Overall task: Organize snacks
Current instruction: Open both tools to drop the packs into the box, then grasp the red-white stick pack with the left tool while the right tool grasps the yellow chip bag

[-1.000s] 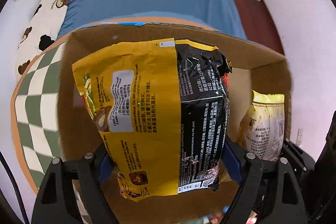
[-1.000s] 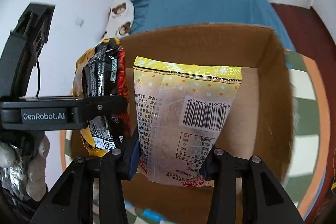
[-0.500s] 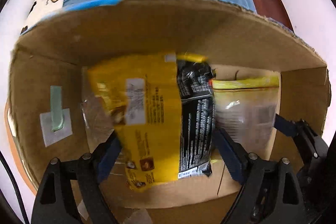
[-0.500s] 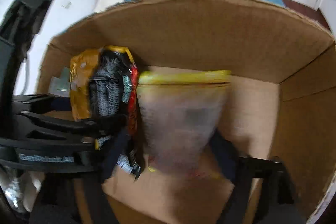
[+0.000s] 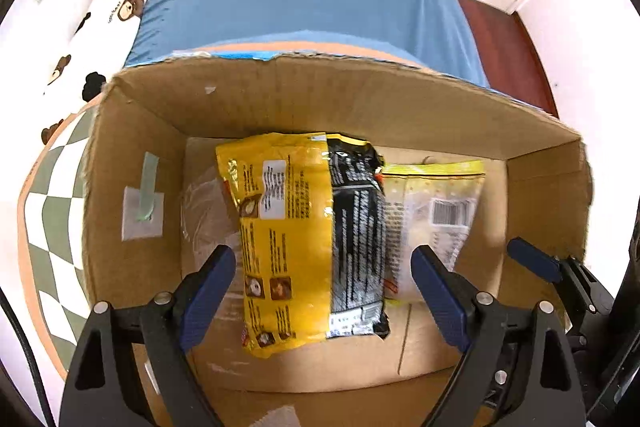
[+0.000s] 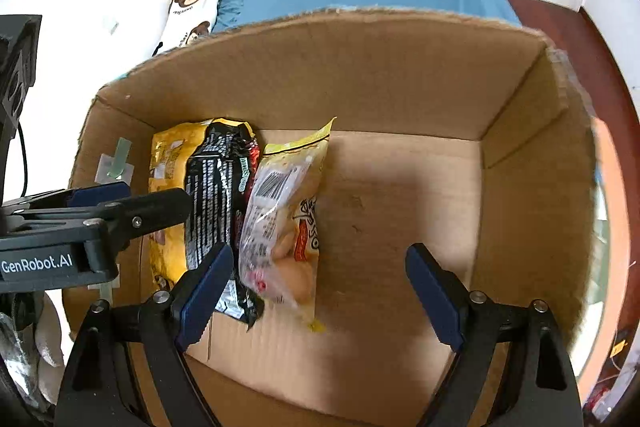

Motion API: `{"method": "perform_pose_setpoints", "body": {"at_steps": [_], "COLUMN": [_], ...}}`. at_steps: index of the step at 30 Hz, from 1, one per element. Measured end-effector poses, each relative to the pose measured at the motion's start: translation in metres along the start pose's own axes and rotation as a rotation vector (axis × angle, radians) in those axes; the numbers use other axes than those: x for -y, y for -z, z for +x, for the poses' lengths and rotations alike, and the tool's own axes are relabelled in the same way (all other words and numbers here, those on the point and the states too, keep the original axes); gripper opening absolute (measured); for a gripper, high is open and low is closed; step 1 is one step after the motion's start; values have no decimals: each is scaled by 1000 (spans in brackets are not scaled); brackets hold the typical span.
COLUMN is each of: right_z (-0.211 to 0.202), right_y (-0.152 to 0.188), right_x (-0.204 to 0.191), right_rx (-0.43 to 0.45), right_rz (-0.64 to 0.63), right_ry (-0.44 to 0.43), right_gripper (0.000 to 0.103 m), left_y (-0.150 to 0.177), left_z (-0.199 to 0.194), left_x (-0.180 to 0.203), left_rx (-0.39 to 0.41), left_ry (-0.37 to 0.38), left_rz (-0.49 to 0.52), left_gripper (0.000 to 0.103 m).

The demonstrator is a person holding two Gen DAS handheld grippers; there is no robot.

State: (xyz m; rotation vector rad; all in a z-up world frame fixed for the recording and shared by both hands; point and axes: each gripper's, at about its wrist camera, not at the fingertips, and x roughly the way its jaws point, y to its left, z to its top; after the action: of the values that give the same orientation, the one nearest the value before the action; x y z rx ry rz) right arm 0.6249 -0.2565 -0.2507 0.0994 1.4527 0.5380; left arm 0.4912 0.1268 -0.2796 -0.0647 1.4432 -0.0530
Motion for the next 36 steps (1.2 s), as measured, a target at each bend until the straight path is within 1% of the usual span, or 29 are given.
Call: {"method": "perform_pose_setpoints", "body": {"at_steps": [3, 4, 6, 10, 11, 13, 23, 27, 31, 36], "right_z": [-15, -20, -40, -69, -80, -90, -145, -167, -184, -192], "right_y": [7, 9, 12, 27, 26, 31, 61, 76, 91, 118], "right_x": [2, 0, -19, -20, -28, -33, -47, -51, -54, -49], "right_rx": [25, 36, 52, 88, 96, 116, 211, 246, 279, 262], "right_rz": [6, 7, 3, -2, -4, -9, -27, -27, -23, 25], "right_ry": [16, 19, 43, 74, 77, 90, 108, 97, 90, 42], "right_gripper": [90, 90, 90, 90, 90, 90, 90, 90, 90, 90], "left_y": [12, 20, 28, 42, 47, 52, 95, 114, 131, 160], "left_z": [-14, -23, -33, -51, -56, -63, -108, -128, -142, -147], "left_x": [1, 5, 7, 6, 6, 5, 10, 9, 7, -3], "left_rx": [37, 56, 83, 134, 145, 162, 272, 320, 340, 339], "left_ry": [0, -4, -8, -4, 1, 2, 2, -3, -1, -13], "left_rz": [2, 6, 7, 7, 8, 10, 11, -3, -13, -21], "left_gripper": [90, 90, 90, 90, 90, 90, 90, 90, 90, 90]}}
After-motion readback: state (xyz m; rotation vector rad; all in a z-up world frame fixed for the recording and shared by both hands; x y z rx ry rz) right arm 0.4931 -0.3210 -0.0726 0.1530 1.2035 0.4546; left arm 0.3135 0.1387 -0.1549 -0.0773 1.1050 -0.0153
